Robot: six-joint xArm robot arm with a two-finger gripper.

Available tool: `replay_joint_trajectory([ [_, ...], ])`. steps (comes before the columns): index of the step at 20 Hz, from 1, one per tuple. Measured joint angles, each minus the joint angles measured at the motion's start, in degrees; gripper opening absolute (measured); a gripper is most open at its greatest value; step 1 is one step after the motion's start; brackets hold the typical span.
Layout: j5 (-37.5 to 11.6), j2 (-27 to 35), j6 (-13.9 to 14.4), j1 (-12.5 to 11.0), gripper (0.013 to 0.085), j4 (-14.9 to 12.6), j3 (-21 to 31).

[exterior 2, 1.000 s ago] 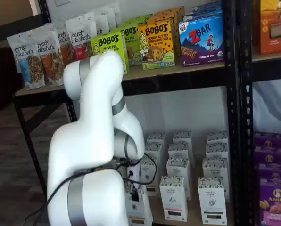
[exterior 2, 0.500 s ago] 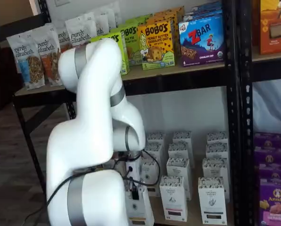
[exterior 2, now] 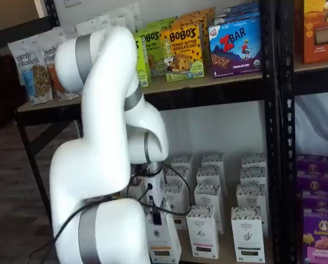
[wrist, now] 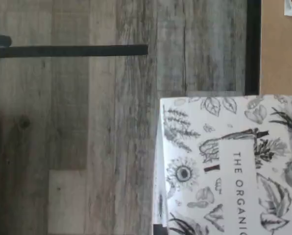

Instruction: Pick up the white box with a yellow strip in the middle, on the bottom shelf, the fourth box from the left

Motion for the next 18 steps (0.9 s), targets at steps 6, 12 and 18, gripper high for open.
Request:
replay_joint_trajectory([
  [6, 3.45, -8.35, -1.22, -1.31, 0.0450, 0.13, 4.09],
  [12, 9.01, -15.56, -2.18, -2.38, 0.0450, 0.33, 6.10],
  [18, 13.10, -21.31, -3.13, -2.79, 0.0450, 1.36, 7.05],
])
